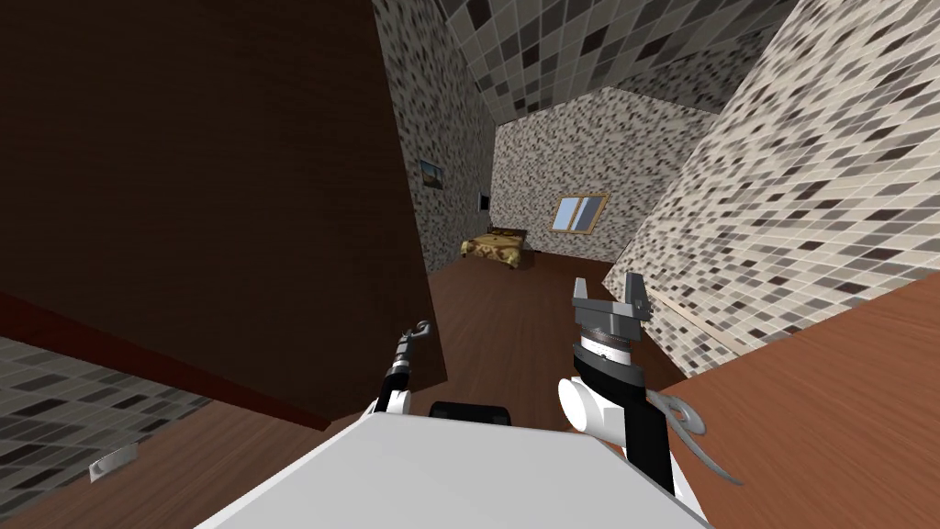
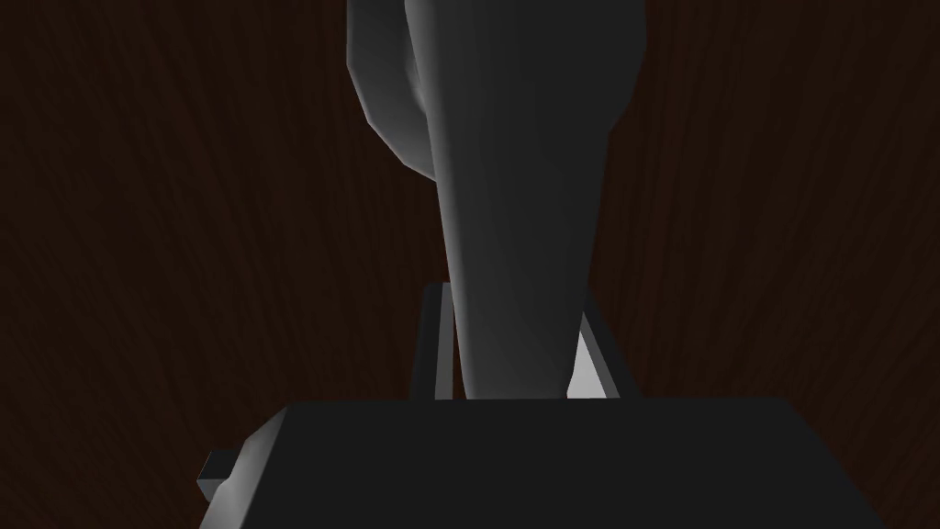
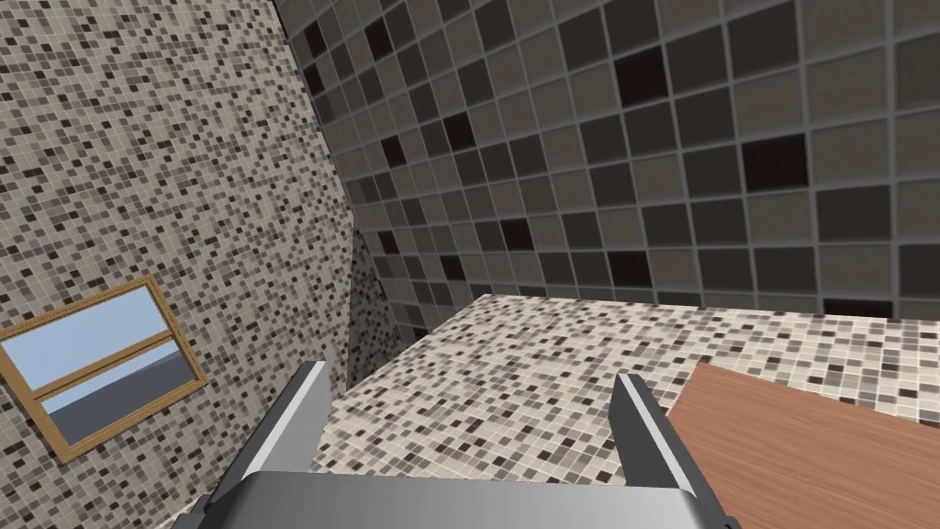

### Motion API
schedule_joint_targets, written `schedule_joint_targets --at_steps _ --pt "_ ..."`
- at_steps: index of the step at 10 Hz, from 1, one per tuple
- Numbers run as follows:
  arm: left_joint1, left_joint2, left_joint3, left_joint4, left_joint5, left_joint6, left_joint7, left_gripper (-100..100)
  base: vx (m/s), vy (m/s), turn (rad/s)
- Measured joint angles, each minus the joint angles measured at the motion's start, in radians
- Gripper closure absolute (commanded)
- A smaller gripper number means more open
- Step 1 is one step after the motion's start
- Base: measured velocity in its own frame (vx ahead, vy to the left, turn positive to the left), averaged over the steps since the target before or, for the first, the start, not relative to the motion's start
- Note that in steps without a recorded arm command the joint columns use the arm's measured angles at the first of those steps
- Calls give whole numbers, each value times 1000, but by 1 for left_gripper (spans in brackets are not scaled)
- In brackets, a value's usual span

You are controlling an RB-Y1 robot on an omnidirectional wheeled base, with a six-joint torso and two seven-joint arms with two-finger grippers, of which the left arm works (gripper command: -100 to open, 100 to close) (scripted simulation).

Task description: Push the door open

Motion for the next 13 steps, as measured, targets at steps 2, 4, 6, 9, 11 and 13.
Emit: schedule_joint_targets --at_steps 2,4,6,9,11,13 --pt "17 -4 19 -23 9 20 -9 100 209 -38 62" --pt "3 -6 46 -4 22 5 -19 100 193 -45 63" --pt "-1 -7 69 6 33 -8 -22 100 185 -42 64" --pt "7 -16 104 -10 50 6 -32 100 197 -57 83" --pt "4 -25 129 4 62 -5 -37 100 200 -30 63" --pt "3 -34 152 0 72 -3 -42 100 166 -50 62"
